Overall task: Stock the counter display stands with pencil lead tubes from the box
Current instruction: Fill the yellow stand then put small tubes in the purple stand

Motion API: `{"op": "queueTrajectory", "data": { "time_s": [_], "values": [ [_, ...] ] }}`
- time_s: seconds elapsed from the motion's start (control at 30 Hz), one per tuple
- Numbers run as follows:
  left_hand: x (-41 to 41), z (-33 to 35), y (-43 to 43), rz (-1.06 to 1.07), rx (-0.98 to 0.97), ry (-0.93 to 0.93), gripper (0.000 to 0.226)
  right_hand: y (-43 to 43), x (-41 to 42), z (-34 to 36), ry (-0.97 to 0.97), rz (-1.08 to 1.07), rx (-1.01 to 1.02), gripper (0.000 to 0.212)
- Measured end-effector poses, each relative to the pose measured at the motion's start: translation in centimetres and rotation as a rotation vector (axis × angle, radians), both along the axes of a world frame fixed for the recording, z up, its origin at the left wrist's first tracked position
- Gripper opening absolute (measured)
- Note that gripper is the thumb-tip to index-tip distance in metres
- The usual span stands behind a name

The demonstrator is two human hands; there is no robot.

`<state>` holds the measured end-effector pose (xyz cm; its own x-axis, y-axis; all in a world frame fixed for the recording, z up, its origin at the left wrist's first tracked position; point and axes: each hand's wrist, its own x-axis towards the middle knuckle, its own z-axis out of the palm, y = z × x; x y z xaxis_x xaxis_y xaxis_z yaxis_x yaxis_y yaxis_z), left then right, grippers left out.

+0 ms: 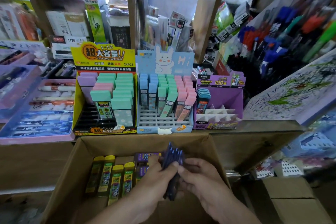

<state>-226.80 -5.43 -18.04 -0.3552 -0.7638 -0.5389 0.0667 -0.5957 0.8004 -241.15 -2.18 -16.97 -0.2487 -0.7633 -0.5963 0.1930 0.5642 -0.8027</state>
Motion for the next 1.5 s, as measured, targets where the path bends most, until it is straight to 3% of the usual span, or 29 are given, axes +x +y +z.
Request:
{"op": "queueTrajectory", "data": {
  "time_s": [0.17, 0.3, 0.5, 0.7, 0.8, 0.97, 1.13, 1.5],
  "values": [
    [0.9, 2.6, -0.4, -0.055, -0.077, 0.101, 0.059, -0.5, -1.3, 2.4, 0.002, 0.089, -0.138, 0.035],
    [0.5, 3.9, -0.2, 0.001, -0.122, 0.145, 0.074, -0.8, -1.9, 4.3, -0.001, 0.128, -0.242, 0.05],
    [-0.6, 4.9, 0.2, 0.157, -0.133, 0.22, 0.067, -1.5, -2.6, 5.8, -0.052, 0.085, -0.361, 0.05],
    [0.1, 5.4, 0.1, 0.173, -0.068, 0.291, 0.052, -2.0, -5.4, 7.2, -0.073, -0.059, -0.445, 0.009],
    [0.4, 5.4, 0.0, 0.183, -0.049, 0.31, 0.046, -2.9, -7.8, 7.8, 0.07, -0.127, -0.554, 0.011],
    [0.9, 5.2, -0.2, 0.179, -0.007, 0.331, 0.054, -5.2, -11.4, 8.6, 0.418, -0.137, -0.662, 0.015],
    [0.8, 5.1, -0.1, 0.163, 0.007, 0.324, 0.053, -8.2, -12.4, 9.2, 0.618, -0.162, -0.756, 0.025],
    [0.9, 5.5, -0.1, 0.17, 0.013, 0.316, 0.055, -11.0, -12.6, 9.5, 0.736, -0.037, -0.755, 0.02]
  ]
}}
